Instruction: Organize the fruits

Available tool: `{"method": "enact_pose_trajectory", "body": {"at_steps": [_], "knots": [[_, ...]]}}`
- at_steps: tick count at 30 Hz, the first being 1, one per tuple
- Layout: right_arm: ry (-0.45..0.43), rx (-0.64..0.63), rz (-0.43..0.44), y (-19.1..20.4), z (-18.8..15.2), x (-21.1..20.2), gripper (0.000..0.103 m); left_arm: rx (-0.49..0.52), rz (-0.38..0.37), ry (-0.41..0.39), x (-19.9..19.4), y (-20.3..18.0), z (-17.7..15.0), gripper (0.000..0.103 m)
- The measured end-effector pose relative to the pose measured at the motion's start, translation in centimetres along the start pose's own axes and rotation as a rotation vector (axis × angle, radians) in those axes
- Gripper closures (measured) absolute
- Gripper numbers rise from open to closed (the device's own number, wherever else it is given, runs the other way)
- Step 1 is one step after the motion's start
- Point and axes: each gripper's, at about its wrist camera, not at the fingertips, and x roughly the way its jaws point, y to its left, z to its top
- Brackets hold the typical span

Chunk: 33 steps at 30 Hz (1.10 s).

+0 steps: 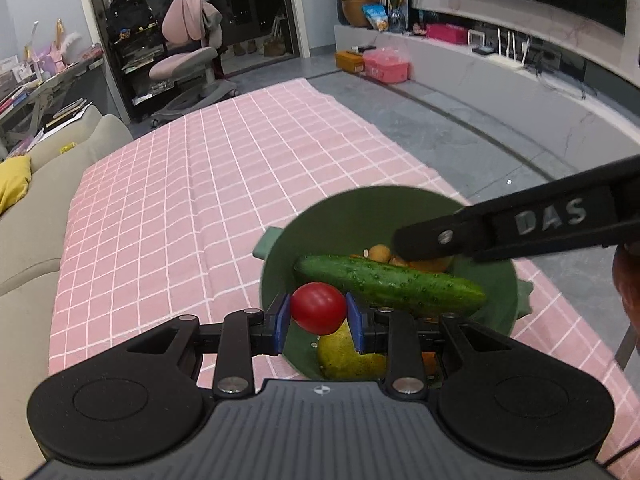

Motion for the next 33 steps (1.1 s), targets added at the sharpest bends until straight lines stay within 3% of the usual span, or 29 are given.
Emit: {"method": "enact_pose_trajectory", "body": {"at_steps": [4,12,18,21,33], "knots": [[0.036,0.001,-0.003,0.2,-0.6,1.9,0.08,0.037,0.015,0.029,0.8,-0.5,-0.3,0.069],[0.054,0.011,0.005,0.7,-0.7,3.6,0.08,0.01,0.011,0.048,1.2,0.9,-0.4,0.068],[0.054,0.008,0.003,1.0,-0.6,4.0,0.073,0.001,-0.003,0.039,0.6,1.3,-0.5,0.049],[0.049,0.007,0.001,1.1,-0.4,3.8,0.072,-0.018,-0.006,0.028,-0.1,1.4,-0.4,0.047],[0.002,-0.045,-0.05,1.6,0.9,-0.8,0.07,-0.275,-0.067,0.012,-4.3,3.2,0.2,0.044]]}}
